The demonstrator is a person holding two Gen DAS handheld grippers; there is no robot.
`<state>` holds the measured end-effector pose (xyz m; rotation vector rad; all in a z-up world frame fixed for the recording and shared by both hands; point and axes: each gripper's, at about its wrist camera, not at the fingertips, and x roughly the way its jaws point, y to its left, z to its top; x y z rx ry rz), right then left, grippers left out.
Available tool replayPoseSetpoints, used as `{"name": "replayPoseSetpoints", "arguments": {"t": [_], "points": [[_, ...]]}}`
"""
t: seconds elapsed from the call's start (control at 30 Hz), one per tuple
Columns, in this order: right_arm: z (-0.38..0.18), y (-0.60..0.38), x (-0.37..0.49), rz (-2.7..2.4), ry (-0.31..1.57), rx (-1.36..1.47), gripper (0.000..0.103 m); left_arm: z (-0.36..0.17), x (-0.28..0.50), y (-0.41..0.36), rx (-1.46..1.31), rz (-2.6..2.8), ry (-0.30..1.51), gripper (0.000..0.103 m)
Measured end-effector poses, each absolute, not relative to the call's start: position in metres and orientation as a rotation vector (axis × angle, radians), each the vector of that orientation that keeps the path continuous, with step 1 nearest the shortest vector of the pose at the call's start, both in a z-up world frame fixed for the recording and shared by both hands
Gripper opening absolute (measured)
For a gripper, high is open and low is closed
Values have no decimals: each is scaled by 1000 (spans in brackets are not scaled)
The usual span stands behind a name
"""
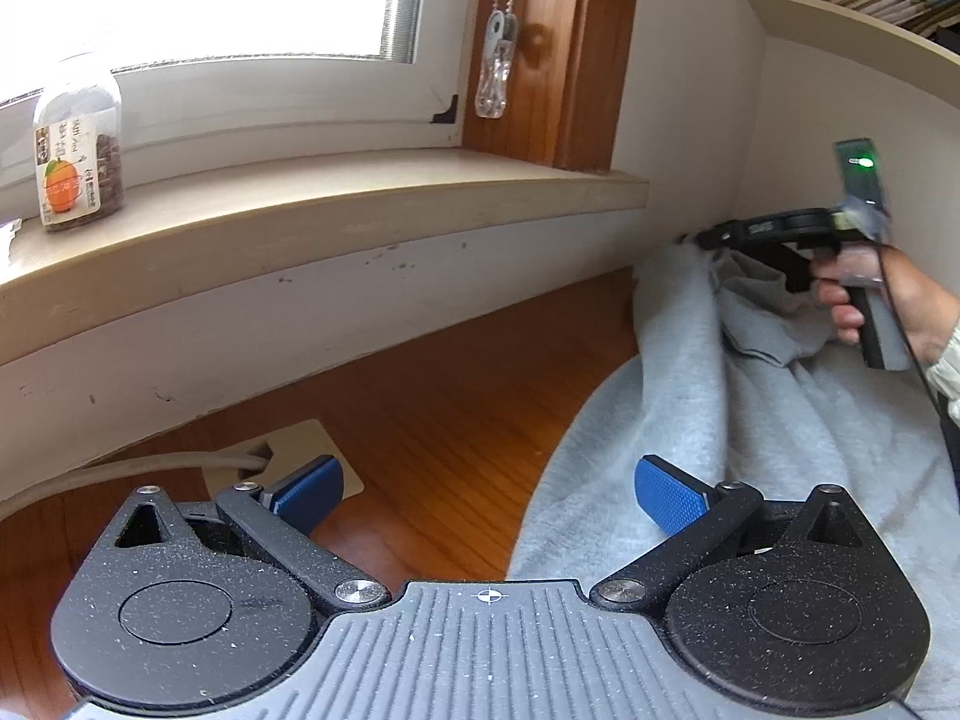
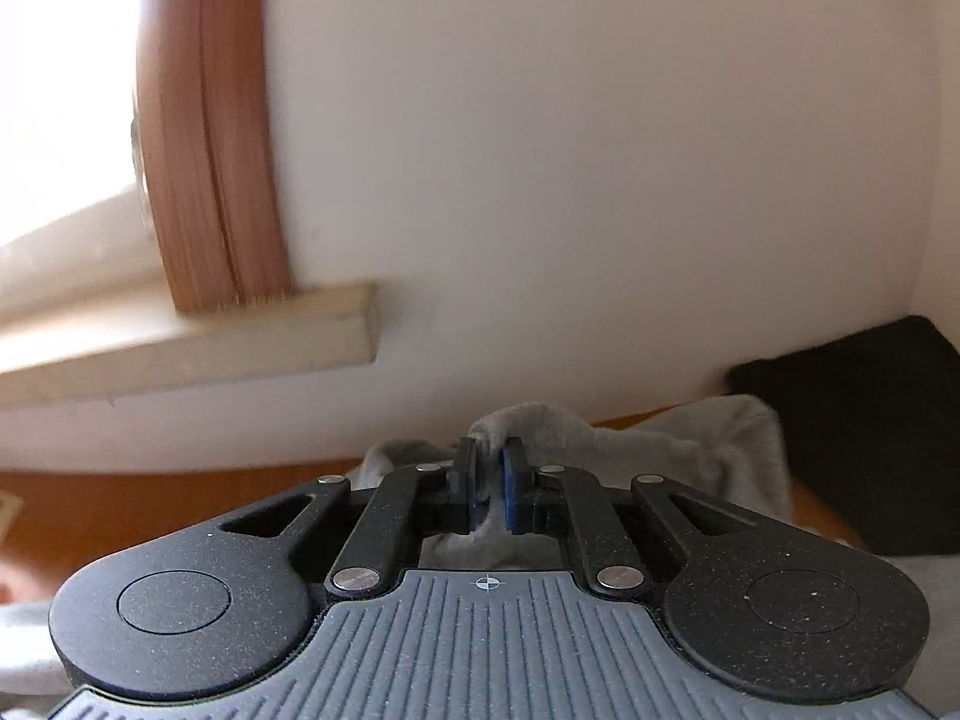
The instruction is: Fold clothes
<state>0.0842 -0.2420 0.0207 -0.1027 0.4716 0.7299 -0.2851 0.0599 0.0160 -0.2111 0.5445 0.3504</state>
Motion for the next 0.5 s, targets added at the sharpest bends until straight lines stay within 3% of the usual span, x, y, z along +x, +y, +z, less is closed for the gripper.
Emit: {"name": "replayPoseSetpoints", "arguments": {"t": [0.33, 0.5], "points": [[39, -274, 80, 701, 355, -49, 9, 12, -301, 43, -222, 250, 605, 102], [37, -282, 78, 708, 347, -53, 9, 5, -299, 39, -220, 231, 636, 90]]}}
